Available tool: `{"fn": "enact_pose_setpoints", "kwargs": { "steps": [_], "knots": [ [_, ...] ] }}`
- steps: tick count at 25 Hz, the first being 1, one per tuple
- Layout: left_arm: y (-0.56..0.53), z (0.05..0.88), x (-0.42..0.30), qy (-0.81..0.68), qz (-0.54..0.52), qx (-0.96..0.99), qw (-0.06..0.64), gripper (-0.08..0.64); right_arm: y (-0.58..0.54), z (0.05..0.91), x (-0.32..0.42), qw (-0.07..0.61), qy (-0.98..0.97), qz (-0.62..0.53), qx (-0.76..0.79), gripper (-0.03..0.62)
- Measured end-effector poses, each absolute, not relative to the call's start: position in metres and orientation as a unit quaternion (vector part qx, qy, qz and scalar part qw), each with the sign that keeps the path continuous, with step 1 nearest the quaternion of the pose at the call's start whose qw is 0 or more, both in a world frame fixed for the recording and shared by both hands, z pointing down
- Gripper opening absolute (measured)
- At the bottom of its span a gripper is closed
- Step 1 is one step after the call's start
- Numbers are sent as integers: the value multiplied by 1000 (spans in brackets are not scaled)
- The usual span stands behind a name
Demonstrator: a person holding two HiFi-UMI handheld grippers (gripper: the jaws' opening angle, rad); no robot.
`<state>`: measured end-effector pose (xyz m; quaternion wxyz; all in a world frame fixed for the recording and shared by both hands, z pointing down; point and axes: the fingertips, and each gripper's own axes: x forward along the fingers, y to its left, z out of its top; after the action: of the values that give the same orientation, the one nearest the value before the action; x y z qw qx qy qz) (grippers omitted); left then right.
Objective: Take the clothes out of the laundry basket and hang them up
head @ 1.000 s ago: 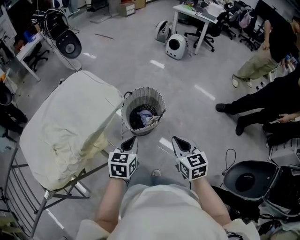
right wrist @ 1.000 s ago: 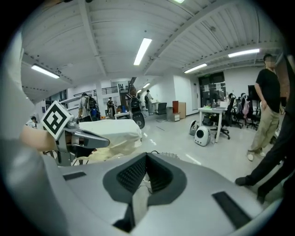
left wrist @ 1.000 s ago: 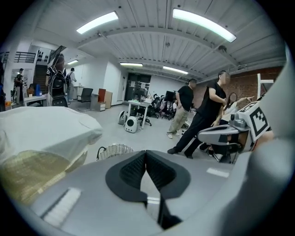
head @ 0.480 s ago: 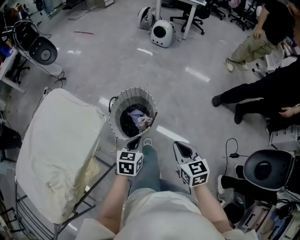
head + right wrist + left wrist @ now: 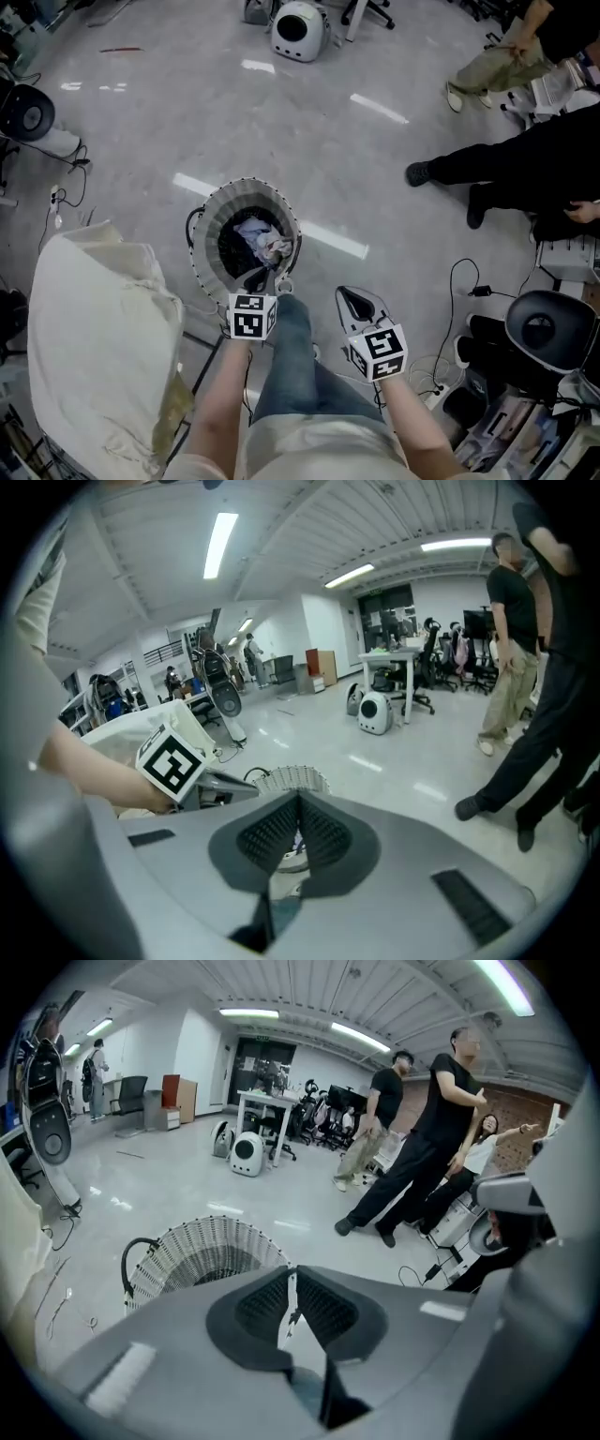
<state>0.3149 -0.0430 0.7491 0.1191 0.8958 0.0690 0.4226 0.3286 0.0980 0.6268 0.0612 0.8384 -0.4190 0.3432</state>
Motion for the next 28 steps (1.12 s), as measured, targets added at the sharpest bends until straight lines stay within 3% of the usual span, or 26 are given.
{"fn": "enact_pose_setpoints", "kwargs": {
  "steps": [9,12,18,26,28],
  "knots": [
    [-52,909,368,91,485,862,112,19,73,738,375,31,-407,387,827,2],
    [-48,963,375,114,506,848,112,115,72,771,389,11,-386,397,832,2],
    [-39,1061,378,165,544,821,56,180,74,825,408,-4,-366,405,837,2],
    [-23,1129,381,226,559,798,-13,183,76,882,410,-8,-352,427,833,2],
    [-23,1129,382,229,553,801,-24,132,74,885,407,-7,-352,431,831,2]
  ]
}}
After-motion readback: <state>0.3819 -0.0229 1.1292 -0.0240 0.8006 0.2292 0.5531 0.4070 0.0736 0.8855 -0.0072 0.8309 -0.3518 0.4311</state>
